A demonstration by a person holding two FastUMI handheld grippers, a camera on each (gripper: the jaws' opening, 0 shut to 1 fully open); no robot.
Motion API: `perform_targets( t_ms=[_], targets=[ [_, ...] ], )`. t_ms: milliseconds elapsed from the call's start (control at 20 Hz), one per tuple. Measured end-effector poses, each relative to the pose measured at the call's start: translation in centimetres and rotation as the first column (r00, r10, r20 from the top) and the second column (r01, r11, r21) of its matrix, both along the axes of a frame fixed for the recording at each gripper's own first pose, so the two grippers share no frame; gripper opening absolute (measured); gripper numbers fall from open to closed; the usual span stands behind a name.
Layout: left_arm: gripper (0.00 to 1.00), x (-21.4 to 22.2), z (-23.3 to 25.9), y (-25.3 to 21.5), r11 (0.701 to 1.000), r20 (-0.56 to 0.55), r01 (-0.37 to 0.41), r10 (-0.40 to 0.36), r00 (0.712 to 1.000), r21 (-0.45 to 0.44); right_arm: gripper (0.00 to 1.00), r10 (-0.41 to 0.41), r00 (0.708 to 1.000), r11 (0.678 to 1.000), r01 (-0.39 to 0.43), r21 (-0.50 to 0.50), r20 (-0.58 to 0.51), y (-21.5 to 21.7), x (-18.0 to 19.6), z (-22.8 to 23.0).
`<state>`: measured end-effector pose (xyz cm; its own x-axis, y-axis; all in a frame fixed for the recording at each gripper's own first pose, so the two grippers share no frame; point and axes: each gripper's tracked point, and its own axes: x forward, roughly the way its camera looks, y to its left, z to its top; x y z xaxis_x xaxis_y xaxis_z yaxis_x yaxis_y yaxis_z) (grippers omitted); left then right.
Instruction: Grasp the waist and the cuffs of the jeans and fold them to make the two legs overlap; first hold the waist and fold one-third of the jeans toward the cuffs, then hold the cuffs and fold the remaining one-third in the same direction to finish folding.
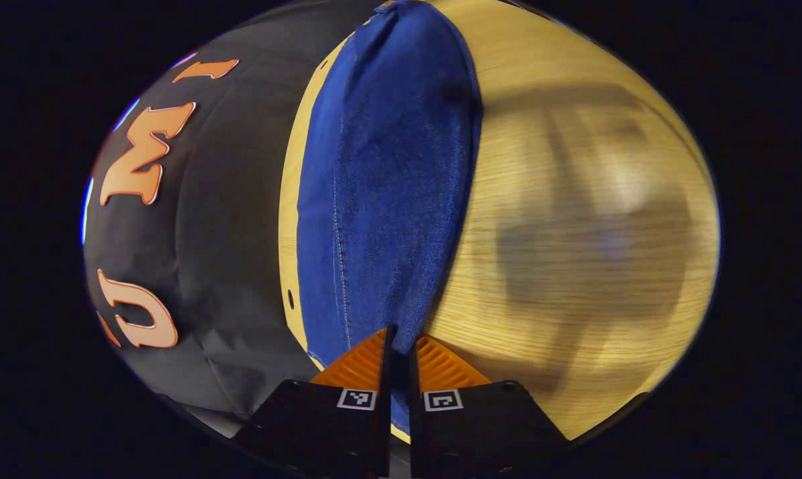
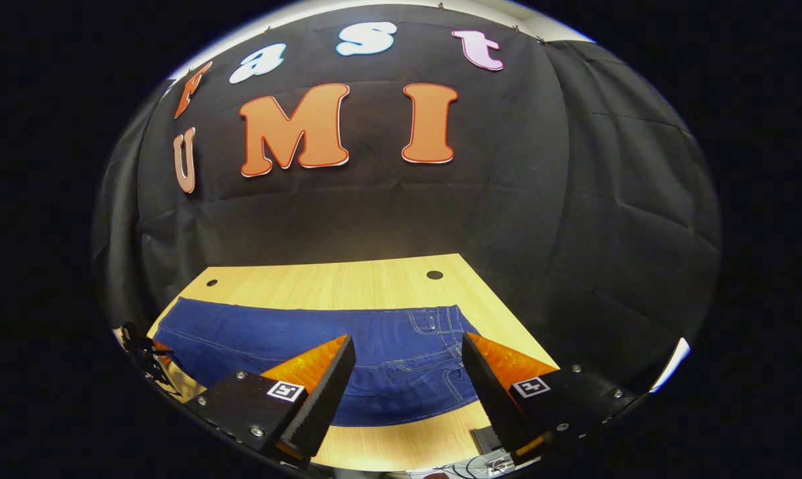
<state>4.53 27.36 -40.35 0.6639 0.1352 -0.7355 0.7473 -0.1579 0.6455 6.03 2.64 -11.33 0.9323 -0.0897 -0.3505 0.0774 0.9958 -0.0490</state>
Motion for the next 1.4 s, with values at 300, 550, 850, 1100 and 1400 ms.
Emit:
perform_targets(
  t_ms=[300, 550, 850, 1100, 1400],
  targets=[
    [0.04, -0.5, 0.1, -0.1, 1.0, -0.068, -0.023, 0.023, 0.997, 0.01, 0.99, 0.101, 0.991, 0.871, -0.131, -0.474, -0.087, -5.7, -1.5, -2.5],
    [0.02, -1.0, 0.1, 0.2, 0.997, -0.083, -0.065, 0.062, 0.995, -0.033, 0.99, 0.146, 0.951, 0.67, -0.298, -0.68, -0.272, -8.2, -2.5, -8.2],
    [0.03, -1.3, 0.2, 0.0, 0.993, -0.075, -0.115, 0.112, 0.991, -0.037, 0.98, 0.228, 0.873, 0.318, -0.485, -0.814, -0.431, -8.3, -1.4, -13.7],
    [0.02, -1.4, 0.2, 0.0, 0.989, -0.076, -0.145, 0.142, 0.987, -0.037, 0.98, 0.259, 0.811, 0.167, -0.572, -0.803, -0.524, -8.3, 0.1, -17.2],
    [0.02, -1.3, 0.4, -0.1, 0.986, -0.062, -0.16, 0.158, 0.986, -0.034, 0.99, 0.293, 0.727, -0.003, -0.648, -0.761, -0.621, -8.9, 1.5, -19.7]
  ],
)
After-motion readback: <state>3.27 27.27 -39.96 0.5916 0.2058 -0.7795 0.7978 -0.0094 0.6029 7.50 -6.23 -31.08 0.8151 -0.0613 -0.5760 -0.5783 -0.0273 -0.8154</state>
